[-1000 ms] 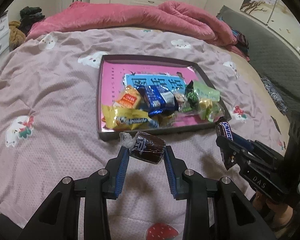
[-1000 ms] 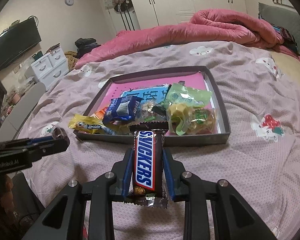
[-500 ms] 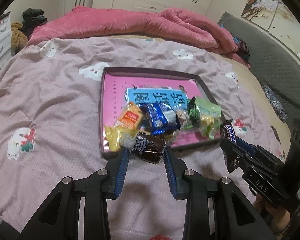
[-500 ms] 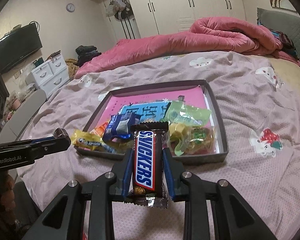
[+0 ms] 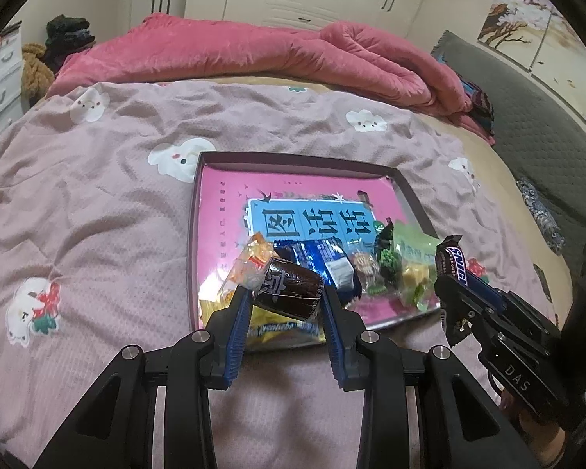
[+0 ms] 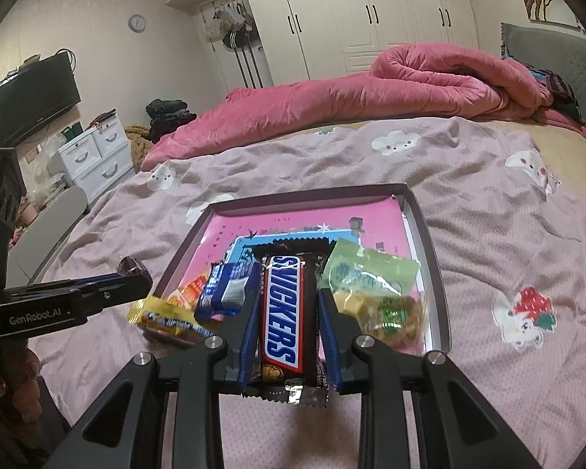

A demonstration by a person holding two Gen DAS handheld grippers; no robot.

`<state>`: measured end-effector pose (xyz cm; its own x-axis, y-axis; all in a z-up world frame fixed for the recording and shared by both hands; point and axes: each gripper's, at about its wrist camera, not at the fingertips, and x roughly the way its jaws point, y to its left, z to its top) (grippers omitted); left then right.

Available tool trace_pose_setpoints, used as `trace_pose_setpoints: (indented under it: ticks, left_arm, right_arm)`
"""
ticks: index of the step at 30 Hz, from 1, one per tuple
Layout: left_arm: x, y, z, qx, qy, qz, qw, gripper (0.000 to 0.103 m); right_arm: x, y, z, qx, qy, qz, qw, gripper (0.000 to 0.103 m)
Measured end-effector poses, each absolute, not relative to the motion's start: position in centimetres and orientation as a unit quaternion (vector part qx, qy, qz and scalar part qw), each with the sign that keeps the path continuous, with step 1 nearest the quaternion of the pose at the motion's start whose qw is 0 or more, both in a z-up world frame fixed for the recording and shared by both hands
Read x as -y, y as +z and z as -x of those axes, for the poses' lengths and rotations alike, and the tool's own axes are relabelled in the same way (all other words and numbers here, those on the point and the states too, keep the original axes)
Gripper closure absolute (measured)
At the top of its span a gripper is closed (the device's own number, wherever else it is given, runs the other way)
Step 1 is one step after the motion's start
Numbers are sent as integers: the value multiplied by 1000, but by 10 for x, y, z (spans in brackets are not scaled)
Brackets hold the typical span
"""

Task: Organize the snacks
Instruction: 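Carry the chocolate into the tray with the left gripper while the right carries the Snickers bar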

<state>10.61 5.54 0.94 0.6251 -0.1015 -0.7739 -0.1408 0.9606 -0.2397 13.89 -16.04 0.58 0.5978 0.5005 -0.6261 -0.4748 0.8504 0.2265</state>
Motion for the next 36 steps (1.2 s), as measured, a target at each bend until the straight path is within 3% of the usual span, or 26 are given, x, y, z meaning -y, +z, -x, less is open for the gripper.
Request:
trace_pose_setpoints:
  ticks: [36]
  left_arm:
    - [-60,-36,-149,-477,8,141,867,66]
  right_arm:
    - [126,-7,-179,-374,269,-11,888,74]
